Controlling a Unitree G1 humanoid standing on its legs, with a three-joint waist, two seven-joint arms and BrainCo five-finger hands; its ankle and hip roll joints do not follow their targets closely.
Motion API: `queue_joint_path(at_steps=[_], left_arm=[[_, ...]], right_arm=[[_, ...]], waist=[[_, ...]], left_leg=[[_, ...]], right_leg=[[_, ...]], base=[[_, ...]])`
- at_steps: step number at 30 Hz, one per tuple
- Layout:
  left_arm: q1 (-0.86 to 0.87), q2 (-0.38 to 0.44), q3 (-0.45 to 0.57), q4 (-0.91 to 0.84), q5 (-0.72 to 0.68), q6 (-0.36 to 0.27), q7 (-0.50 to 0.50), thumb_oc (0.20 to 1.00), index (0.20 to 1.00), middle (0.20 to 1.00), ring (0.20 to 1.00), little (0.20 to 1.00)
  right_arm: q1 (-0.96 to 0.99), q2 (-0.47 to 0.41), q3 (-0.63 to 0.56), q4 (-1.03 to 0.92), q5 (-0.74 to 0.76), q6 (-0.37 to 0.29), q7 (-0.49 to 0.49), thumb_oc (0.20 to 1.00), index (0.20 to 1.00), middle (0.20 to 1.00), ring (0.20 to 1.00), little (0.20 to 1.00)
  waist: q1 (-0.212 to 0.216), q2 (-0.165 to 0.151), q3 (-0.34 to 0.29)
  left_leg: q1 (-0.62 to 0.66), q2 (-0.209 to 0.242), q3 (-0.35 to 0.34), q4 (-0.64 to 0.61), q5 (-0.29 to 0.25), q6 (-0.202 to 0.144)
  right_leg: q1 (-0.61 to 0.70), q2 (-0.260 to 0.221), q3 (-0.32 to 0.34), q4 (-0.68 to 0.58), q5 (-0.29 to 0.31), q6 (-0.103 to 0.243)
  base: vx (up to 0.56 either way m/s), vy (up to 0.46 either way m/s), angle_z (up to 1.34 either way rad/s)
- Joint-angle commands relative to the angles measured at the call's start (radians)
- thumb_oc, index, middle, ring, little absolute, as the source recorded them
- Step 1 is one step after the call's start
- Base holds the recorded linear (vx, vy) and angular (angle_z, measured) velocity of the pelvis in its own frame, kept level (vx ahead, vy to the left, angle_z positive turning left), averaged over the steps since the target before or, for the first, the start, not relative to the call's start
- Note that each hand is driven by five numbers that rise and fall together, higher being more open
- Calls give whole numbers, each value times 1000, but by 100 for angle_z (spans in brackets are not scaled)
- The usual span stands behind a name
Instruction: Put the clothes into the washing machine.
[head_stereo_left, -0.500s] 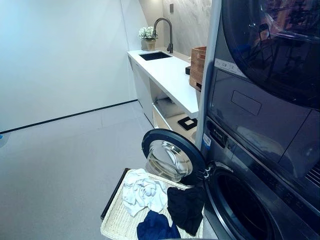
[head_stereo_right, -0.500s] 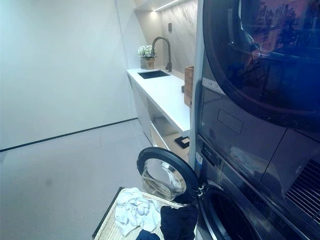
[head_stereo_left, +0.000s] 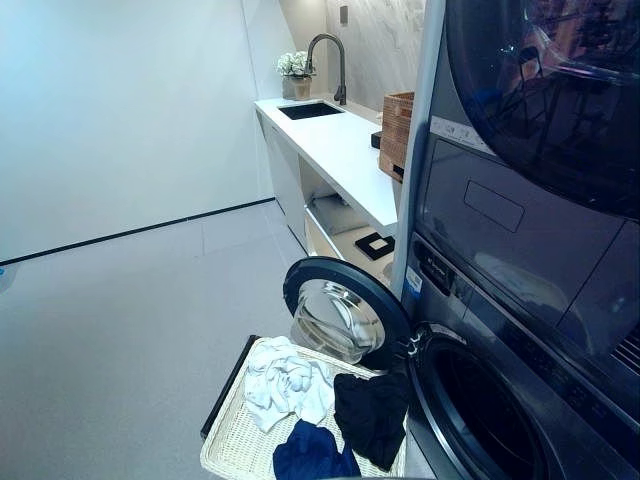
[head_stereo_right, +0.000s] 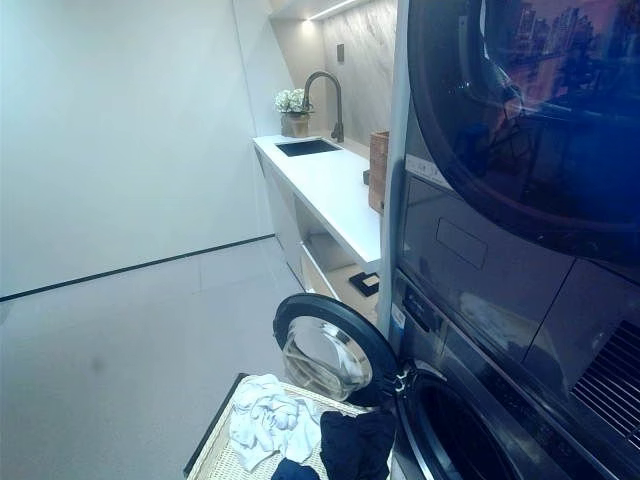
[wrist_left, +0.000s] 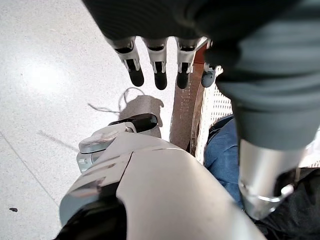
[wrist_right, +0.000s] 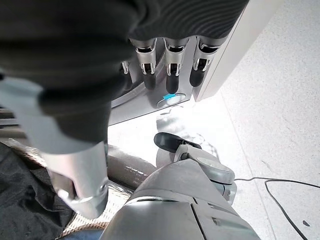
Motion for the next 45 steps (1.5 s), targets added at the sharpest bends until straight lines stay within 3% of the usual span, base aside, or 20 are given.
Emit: queue_joint_path(at_steps=[1,10,15,16,17,20,22,26,27,28,31,34,40,44,45], left_arm=[[-86,30,34,54,-27,-11,1,1000,1000,1000,1000,1000],[-86,36,40,2,-88,-85,33,1000,1000,1000,1000,1000],[-145,56,28,-68,-209,-232,141,1000,1000,1000,1000,1000],[-145,56,28,-68,-209,-232,141,1000,1000,1000,1000,1000],[-178,62,33,-104,-228,-284,202,1000,1000,1000,1000,1000],[-237,78,55,-171,-243,-341,309,1000,1000,1000,1000,1000],[-252,84,63,-181,-254,-352,331,1000,1000,1000,1000,1000],[-331,126,101,-248,-240,-437,503,1000,1000,1000,1000,1000],[-331,126,101,-248,-240,-437,503,1000,1000,1000,1000,1000],[-388,158,90,-306,-161,-450,621,1000,1000,1000,1000,1000],[-446,181,60,-362,-94,-460,722,1000,1000,1000,1000,1000],[-513,236,21,-451,63,-457,833,1000,1000,1000,1000,1000],[-616,301,-71,-563,302,-407,965,1000,1000,1000,1000,1000],[-643,318,-97,-574,384,-384,981,1000,1000,1000,1000,1000],[-672,340,-136,-589,461,-358,998,1000,1000,1000,1000,1000]], right_arm=[[-78,25,-13,68,12,-5,-10,1000,1000,1000,1000,1000],[-82,9,-7,26,29,-11,-4,1000,1000,1000,1000,1000],[-128,-1,33,-35,89,-59,-18,1000,1000,1000,1000,1000],[-128,-1,33,-35,89,-59,-18,1000,1000,1000,1000,1000],[-153,-5,39,-49,118,-82,-29,1000,1000,1000,1000,1000],[-207,-14,48,-67,153,-96,-43,1000,1000,1000,1000,1000],[-222,-18,49,-65,158,-95,-43,1000,1000,1000,1000,1000],[-281,-42,61,-48,188,-93,-54,1000,1000,1000,1000,1000],[-281,-42,61,-48,188,-93,-54,1000,1000,1000,1000,1000],[-328,-61,75,-53,209,-82,-48,1000,1000,1000,1000,1000],[-365,-73,91,-59,241,-86,-48,1000,1000,1000,1000,1000],[-391,-86,95,-81,271,-109,-40,1000,1000,1000,1000,1000],[-420,-105,103,-134,302,-124,-51,1000,1000,1000,1000,1000],[-434,-113,100,-141,309,-118,-51,1000,1000,1000,1000,1000],[-450,-128,97,-148,318,-115,-51,1000,1000,1000,1000,1000]], waist=[[35,-71,52],[41,-67,75],[50,-60,157],[50,-60,157],[54,-58,201],[55,-59,271],[55,-59,286],[60,-61,358],[60,-61,358],[67,-76,402],[75,-86,449],[79,-99,508],[62,-105,515],[57,-102,515],[49,-96,515]], left_leg=[[21,-33,30,7,12,67],[15,-36,20,7,19,66],[-63,-33,7,7,44,71],[-63,-33,7,7,44,71],[-103,-38,-3,7,52,75],[-174,-49,-17,7,63,81],[-189,-53,-23,7,66,82],[-258,-68,-54,7,79,83],[-258,-68,-54,7,79,83],[-303,-68,-53,12,94,81],[-352,-73,-66,34,105,82],[-437,-87,-90,97,100,87],[-655,-119,-124,232,86,94],[-703,-129,-129,270,79,97],[-756,-137,-131,305,74,101]], right_leg=[[35,-64,11,10,10,8],[32,-64,9,14,12,8],[-55,-62,15,28,28,1],[-55,-62,15,28,28,1],[-96,-58,20,29,37,-1],[-169,-48,29,34,53,-7],[-185,-44,32,36,55,-9],[-253,-40,33,57,57,-13],[-253,-40,33,57,57,-13],[-309,-44,28,86,63,-11],[-360,-44,28,125,63,-12],[-438,-47,27,184,64,-10],[-631,-43,31,273,70,-8],[-673,-42,34,298,67,-9],[-724,-39,39,325,65,-11]], base=[[0,0,0],[62,13,0],[-57,15,1],[-245,-1,5],[-228,-8,4],[-215,-4,12],[-122,29,7],[-70,34,3],[-95,-26,20],[-112,-31,12],[-100,-34,5],[-96,-53,4],[-59,-33,3],[-26,16,6],[-38,58,6]])
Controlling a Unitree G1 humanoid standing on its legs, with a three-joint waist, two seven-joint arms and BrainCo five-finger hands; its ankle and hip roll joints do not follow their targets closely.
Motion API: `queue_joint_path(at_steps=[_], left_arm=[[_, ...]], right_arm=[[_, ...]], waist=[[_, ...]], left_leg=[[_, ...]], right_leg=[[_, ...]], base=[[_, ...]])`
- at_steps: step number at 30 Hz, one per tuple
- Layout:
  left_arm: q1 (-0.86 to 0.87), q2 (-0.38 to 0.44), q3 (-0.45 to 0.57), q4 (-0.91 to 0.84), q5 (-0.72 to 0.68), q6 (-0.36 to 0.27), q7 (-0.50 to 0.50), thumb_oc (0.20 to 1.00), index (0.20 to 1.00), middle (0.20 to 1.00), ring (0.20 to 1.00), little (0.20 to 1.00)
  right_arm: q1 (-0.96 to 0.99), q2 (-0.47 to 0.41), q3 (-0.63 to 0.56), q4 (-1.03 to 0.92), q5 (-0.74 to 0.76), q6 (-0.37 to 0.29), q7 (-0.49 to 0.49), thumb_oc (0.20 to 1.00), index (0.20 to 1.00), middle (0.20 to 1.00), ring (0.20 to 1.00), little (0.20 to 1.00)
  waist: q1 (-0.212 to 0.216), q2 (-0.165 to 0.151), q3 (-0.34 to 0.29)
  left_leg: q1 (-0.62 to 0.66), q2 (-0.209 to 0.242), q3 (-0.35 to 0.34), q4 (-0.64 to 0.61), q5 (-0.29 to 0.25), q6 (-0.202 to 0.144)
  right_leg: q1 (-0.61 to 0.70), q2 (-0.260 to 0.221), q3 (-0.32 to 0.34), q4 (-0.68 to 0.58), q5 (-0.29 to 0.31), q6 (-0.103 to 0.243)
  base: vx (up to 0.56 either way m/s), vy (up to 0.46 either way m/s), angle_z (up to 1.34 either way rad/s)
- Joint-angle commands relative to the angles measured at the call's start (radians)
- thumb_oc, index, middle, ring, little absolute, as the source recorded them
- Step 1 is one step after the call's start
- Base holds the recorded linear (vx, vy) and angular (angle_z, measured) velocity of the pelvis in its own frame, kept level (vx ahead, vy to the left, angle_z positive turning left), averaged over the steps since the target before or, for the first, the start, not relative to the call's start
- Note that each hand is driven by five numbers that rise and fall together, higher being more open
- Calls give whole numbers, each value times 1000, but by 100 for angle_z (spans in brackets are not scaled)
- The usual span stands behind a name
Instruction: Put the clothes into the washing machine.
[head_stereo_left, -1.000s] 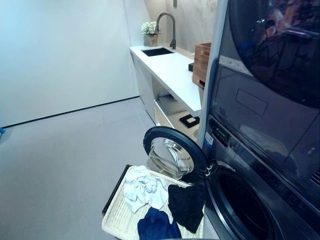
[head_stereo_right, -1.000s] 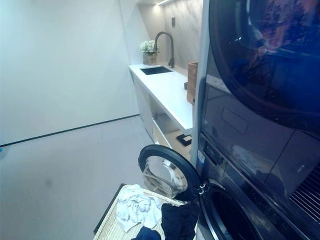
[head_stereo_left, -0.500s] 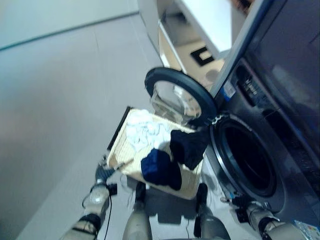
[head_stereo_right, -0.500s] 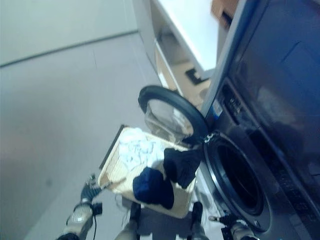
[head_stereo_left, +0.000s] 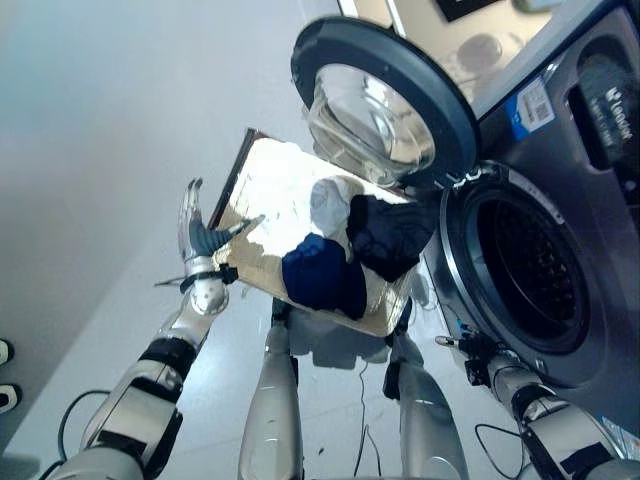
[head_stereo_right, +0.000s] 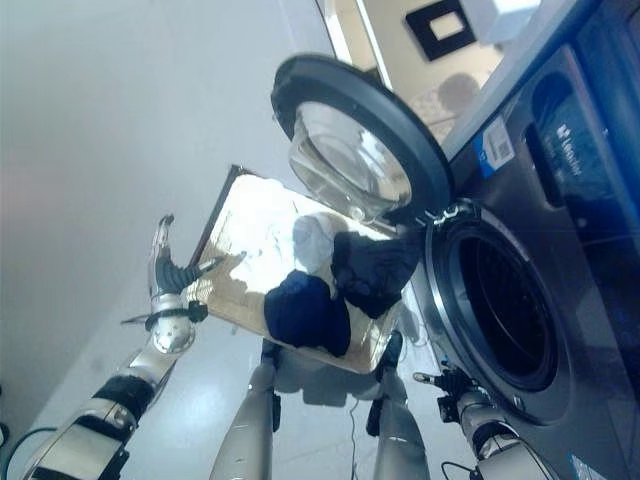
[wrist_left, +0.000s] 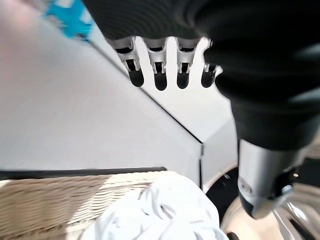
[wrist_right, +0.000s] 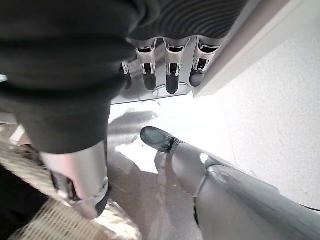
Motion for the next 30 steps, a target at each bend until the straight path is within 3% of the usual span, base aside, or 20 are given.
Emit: queue_joint_path(at_steps=[1,6,14,30], left_arm=[[-46,73,-27,-43,170,43,67,1000,1000,1000,1000,1000],[-174,143,-134,-7,246,86,56,1000,1000,1000,1000,1000],[-320,191,-254,69,253,153,8,1000,1000,1000,1000,1000],[-476,213,-271,226,161,248,34,1000,1000,1000,1000,1000]], right_arm=[[8,-56,19,-41,37,5,-8,1000,1000,1000,1000,1000],[-34,-95,40,-53,33,5,9,1000,1000,1000,1000,1000],[-65,-119,73,-70,38,-8,22,1000,1000,1000,1000,1000],[-106,-125,132,-91,74,-26,2,1000,1000,1000,1000,1000]], waist=[[-14,-38,-11],[-43,-28,-11],[-72,-28,-11],[-106,-52,-11]], left_leg=[[-145,-96,-20,140,-19,113],[-252,-101,-18,205,-25,118],[-332,-100,-11,254,-39,122],[-420,-96,-18,281,-34,116]], right_leg=[[-122,-9,48,97,34,8],[-231,3,68,144,36,3],[-315,22,84,176,34,-3],[-399,46,88,193,35,-14]], base=[[-45,74,1],[-22,64,0],[2,31,-2],[0,2,0]])
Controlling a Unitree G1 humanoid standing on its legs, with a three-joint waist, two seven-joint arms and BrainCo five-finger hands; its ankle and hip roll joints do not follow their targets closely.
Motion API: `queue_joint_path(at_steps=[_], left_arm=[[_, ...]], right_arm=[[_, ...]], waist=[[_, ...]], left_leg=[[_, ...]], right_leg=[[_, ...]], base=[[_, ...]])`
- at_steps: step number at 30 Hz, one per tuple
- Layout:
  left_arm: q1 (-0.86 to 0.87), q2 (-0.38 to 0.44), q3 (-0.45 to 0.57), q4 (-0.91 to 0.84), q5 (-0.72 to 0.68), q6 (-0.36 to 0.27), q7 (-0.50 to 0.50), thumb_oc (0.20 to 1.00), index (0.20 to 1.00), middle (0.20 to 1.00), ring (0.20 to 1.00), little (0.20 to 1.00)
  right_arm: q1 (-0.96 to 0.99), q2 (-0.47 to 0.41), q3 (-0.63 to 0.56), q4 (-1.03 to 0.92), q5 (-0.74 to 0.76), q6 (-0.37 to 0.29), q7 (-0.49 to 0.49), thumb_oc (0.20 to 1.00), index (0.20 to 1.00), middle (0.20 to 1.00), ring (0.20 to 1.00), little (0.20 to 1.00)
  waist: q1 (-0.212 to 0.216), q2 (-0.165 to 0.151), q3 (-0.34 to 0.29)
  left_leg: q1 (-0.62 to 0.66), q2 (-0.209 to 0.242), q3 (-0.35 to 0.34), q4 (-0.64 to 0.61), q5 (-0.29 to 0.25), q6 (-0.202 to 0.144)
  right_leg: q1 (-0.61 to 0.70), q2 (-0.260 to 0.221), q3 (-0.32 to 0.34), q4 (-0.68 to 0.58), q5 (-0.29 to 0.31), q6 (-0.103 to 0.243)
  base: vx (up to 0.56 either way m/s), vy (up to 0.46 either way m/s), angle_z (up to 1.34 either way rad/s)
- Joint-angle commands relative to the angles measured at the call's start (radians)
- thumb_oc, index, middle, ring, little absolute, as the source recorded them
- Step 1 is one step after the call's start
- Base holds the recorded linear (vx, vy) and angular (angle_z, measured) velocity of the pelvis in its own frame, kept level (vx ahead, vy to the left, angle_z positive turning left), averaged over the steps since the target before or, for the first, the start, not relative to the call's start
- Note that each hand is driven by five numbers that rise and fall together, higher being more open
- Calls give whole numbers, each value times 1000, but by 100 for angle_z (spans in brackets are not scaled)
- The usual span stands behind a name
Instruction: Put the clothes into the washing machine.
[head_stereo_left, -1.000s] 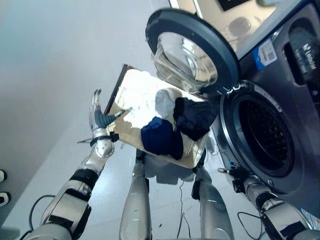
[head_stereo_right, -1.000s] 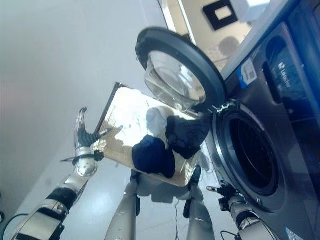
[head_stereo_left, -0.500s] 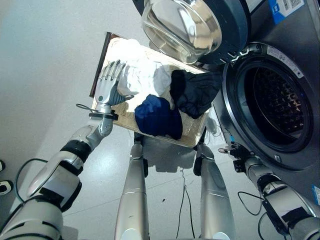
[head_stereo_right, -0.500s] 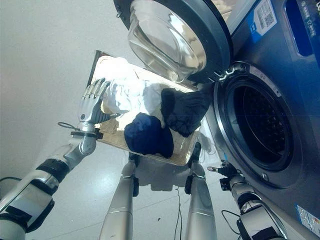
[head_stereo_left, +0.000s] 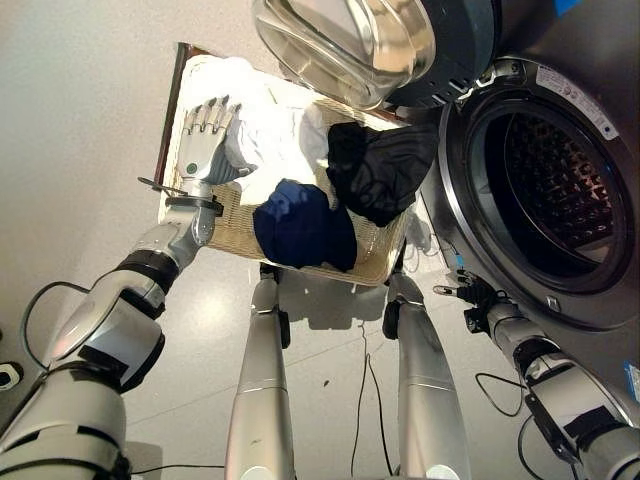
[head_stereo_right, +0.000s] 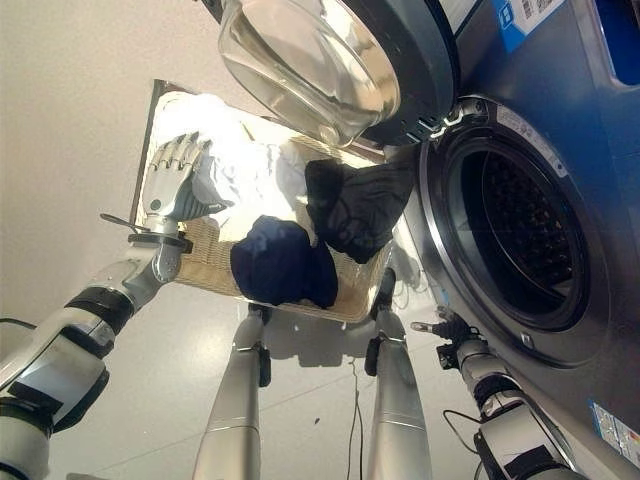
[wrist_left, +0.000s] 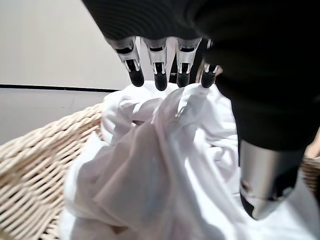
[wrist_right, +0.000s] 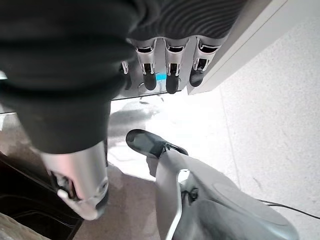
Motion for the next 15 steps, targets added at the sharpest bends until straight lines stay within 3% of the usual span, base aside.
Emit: queue_joint_path(at_steps=[1,8,15], left_arm=[[-52,48,70,21,-41,18,36,1000,1000,1000,1000,1000],[-93,37,50,94,-74,48,-12,1000,1000,1000,1000,1000],[-120,25,19,131,-117,29,-94,1000,1000,1000,1000,1000]], right_arm=[[40,-48,31,-31,34,-14,-18,1000,1000,1000,1000,1000],[14,-51,56,-29,52,-19,-15,1000,1000,1000,1000,1000],[2,-51,74,-31,64,-28,-23,1000,1000,1000,1000,1000]], waist=[[6,-29,-16],[-7,-42,-16],[-21,-51,-16]], left_leg=[[-55,-65,-12,84,-1,108],[-77,-62,-10,76,7,104],[-91,-61,-7,68,11,104]], right_leg=[[4,57,-8,-41,85,-15],[-16,67,-12,-54,93,-16],[-30,74,-10,-66,103,-16]], base=[[0,0,0],[0,0,0],[0,0,0]])
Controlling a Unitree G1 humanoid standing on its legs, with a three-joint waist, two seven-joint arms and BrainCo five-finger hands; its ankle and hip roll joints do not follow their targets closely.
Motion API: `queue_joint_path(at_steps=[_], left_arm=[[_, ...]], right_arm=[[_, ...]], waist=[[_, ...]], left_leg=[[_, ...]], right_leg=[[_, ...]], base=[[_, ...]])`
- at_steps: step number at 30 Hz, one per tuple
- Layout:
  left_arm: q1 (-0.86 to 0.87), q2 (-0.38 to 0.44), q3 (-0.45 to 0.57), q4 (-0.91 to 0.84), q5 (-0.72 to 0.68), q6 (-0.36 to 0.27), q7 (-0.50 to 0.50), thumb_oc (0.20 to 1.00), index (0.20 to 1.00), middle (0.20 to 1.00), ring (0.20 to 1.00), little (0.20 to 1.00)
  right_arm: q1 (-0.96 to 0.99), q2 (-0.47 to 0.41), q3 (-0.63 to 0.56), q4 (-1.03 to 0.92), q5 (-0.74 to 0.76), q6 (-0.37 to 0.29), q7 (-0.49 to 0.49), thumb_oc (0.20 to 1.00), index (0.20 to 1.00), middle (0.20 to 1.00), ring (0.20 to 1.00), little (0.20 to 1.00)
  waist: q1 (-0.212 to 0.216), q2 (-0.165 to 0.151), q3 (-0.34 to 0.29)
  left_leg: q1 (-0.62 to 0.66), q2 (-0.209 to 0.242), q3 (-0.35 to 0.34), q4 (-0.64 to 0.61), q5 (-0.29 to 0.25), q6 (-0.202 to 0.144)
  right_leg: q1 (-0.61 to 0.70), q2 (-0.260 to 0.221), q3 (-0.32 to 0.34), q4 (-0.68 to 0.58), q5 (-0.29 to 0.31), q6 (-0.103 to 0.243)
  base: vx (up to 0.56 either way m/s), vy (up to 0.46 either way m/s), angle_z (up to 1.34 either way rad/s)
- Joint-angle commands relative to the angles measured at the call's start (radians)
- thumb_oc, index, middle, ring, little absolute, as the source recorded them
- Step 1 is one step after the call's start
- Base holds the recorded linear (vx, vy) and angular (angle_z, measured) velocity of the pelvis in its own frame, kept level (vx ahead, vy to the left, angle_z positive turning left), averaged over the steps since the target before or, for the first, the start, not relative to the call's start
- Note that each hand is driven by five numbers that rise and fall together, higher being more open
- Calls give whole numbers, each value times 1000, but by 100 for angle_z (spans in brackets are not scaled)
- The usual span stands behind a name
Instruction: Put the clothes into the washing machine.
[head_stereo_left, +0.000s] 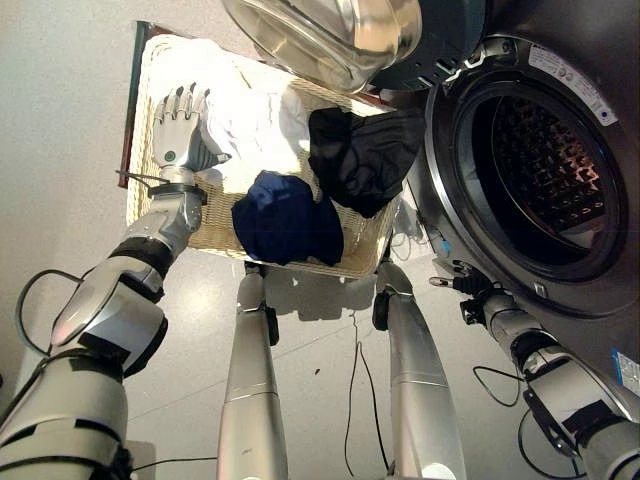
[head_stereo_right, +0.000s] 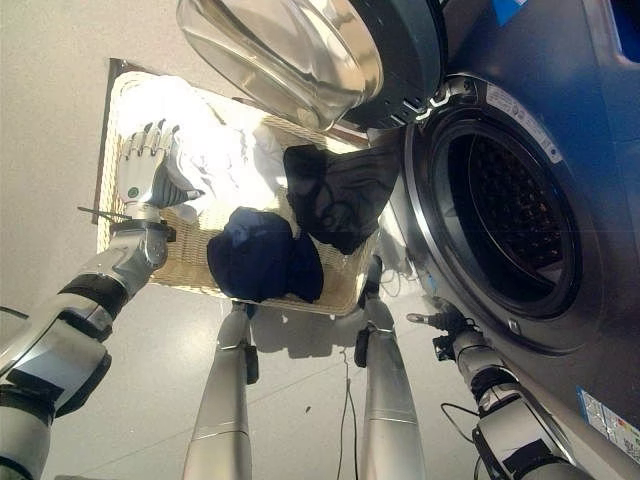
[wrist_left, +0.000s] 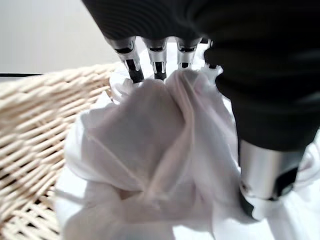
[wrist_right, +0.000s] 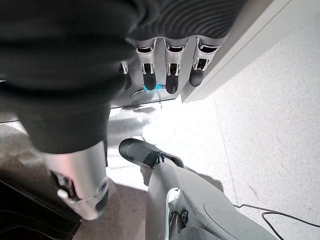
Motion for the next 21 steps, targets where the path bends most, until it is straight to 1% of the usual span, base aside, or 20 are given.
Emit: queue_joint_path(at_steps=[1,5,9,14,15,16,17,21], left_arm=[[-50,27,16,44,-54,-28,-57,1000,1000,1000,1000,1000],[-66,17,-7,54,-56,-31,-76,1000,1000,1000,1000,1000],[-80,8,-25,62,-38,-11,-97,1000,1000,1000,1000,1000],[-97,-9,-62,91,-59,10,-190,1000,1000,1000,1000,1000],[-98,-15,-72,96,-61,13,-219,504,504,504,504,504],[-100,-20,-81,101,-59,19,-239,338,338,338,338,338],[-99,-25,-86,102,-60,23,-258,200,200,200,200,200],[-100,-34,-101,114,-65,33,-299,200,200,200,200,200]], right_arm=[[28,-48,37,-22,42,-15,-16,1000,1000,1000,1000,1000],[18,-50,45,-19,48,-14,-12,1000,1000,1000,1000,1000],[15,-48,48,-19,50,-20,-14,1000,1000,1000,1000,1000],[-1,-48,58,-17,61,-23,-20,1000,1000,1000,1000,1000],[-3,-47,61,-17,64,-25,-23,1000,1000,1000,1000,1000],[-5,-49,62,-16,65,-26,-23,1000,1000,1000,1000,1000],[-7,-50,60,-14,66,-27,-20,1000,1000,1000,1000,1000],[-15,-55,62,-12,69,-33,-16,1000,1000,1000,1000,1000]], waist=[[9,-28,-16],[4,-31,-16],[-2,-33,-16],[-13,-39,-16],[-15,-39,-16],[-17,-39,-16],[-19,-39,-16],[-23,-40,-16]], left_leg=[[-44,-66,-5,62,14,106],[-47,-63,-3,55,19,103],[-51,-63,0,54,20,103],[-57,-62,7,47,22,103],[-57,-62,8,45,23,104],[-58,-63,9,46,22,105],[-59,-64,9,48,21,105],[-62,-64,15,48,21,106]], right_leg=[[18,66,-12,-69,102,-10],[17,68,-9,-77,106,-9],[9,70,-8,-78,109,-9],[3,73,-6,-89,116,-8],[1,73,-5,-90,116,-8],[-1,74,-4,-90,117,-9],[-2,74,-2,-90,118,-8],[-4,74,-2,-94,121,-7]], base=[[0,0,0],[0,0,0],[0,0,0],[0,0,0],[0,0,0],[0,0,0],[0,0,0],[0,0,0]])
